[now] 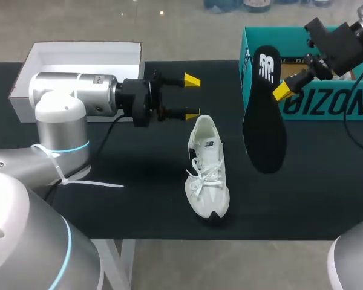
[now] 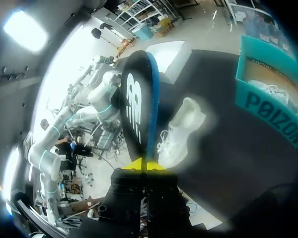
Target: Take the shoe out of the shoebox, open the shoe tongue, remove and reinsert the insole, then place the shoe into the shoebox
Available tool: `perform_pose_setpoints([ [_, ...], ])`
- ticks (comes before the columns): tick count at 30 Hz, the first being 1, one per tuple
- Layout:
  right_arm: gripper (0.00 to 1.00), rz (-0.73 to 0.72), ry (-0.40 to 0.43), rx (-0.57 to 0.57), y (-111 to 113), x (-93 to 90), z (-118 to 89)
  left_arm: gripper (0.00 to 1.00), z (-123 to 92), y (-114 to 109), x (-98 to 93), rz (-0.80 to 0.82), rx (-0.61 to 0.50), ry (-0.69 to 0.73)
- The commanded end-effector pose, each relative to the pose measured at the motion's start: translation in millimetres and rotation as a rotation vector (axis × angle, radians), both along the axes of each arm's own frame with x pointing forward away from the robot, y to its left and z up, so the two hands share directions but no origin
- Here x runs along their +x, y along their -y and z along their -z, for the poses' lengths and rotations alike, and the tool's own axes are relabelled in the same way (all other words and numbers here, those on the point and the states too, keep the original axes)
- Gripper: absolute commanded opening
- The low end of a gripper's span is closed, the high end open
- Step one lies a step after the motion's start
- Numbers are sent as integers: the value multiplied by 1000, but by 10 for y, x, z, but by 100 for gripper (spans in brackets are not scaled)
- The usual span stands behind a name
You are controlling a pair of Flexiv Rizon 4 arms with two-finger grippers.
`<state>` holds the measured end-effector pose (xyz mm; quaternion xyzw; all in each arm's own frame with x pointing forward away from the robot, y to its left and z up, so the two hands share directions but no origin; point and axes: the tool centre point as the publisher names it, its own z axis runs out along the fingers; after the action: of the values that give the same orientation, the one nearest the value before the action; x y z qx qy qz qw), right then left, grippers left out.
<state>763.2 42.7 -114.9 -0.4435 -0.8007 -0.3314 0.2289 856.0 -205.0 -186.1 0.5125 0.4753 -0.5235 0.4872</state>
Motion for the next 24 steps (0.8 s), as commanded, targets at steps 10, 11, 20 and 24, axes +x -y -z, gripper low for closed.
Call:
perform_pose_setpoints([
  [10, 0, -37, -21, -29, -121, 237, -51, 100, -33, 85, -10, 0, 26, 5],
  [11, 0, -37, -21, -29, -121, 237, -51, 100, -33, 85, -10, 0, 26, 5],
  [20, 0, -35, -53, -8, -142, 333, 22, 100, -33, 85, -10, 0, 26, 5],
  [24, 0, -32, -100, 12, -221, 526, 128, 100, -33, 85, -10, 0, 26, 5],
])
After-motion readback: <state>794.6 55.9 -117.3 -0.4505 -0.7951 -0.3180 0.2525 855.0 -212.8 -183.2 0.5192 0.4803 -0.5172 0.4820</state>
